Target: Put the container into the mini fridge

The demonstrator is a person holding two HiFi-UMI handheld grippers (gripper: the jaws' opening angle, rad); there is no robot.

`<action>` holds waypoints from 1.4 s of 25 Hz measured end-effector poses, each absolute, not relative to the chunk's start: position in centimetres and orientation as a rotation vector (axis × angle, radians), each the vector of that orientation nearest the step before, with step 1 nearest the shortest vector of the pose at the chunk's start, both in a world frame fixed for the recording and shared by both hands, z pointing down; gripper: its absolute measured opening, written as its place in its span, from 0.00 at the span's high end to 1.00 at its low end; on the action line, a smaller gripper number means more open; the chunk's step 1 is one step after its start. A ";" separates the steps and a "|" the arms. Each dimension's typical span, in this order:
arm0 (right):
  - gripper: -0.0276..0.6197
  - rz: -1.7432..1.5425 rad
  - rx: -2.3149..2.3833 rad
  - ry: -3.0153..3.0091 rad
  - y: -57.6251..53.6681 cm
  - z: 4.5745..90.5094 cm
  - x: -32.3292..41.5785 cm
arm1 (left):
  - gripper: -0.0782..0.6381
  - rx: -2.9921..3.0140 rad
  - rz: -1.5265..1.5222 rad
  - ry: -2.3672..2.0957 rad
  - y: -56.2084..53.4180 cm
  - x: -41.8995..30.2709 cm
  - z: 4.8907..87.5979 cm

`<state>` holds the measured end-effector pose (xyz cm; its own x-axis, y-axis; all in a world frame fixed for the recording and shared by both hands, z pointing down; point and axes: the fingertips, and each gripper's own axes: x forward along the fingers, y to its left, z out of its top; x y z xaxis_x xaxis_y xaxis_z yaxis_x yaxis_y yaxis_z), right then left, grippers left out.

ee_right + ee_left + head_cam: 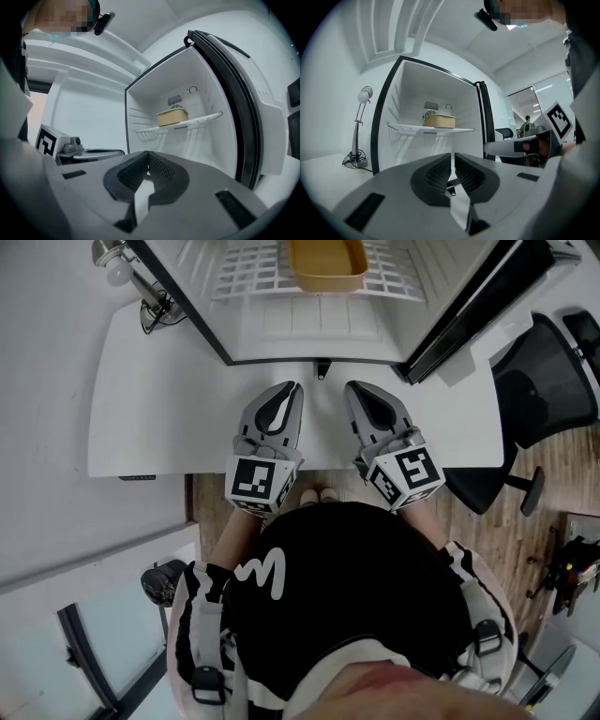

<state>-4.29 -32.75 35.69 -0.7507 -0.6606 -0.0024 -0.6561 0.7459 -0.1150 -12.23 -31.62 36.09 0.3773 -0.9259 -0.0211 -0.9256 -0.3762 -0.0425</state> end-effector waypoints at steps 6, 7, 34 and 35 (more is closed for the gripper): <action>0.94 -0.180 -1.083 2.894 -32.5 35.6 -4.4 | 0.86 -2.565 -0.008 1.711 -31.3 -12.1 35.9; 0.94 -0.177 -1.083 2.899 -32.5 35.6 -4.4 | 0.86 -2.566 -0.012 1.705 -31.2 -12.0 35.8; 0.94 -0.136 -1.082 2.943 -33.4 35.8 -4.9 | 0.86 -2.559 -0.006 1.697 -32.2 -11.9 35.4; 0.94 -0.135 -1.080 2.943 -33.4 35.8 -4.9 | 0.86 -2.559 -0.006 1.696 -32.2 -11.9 35.4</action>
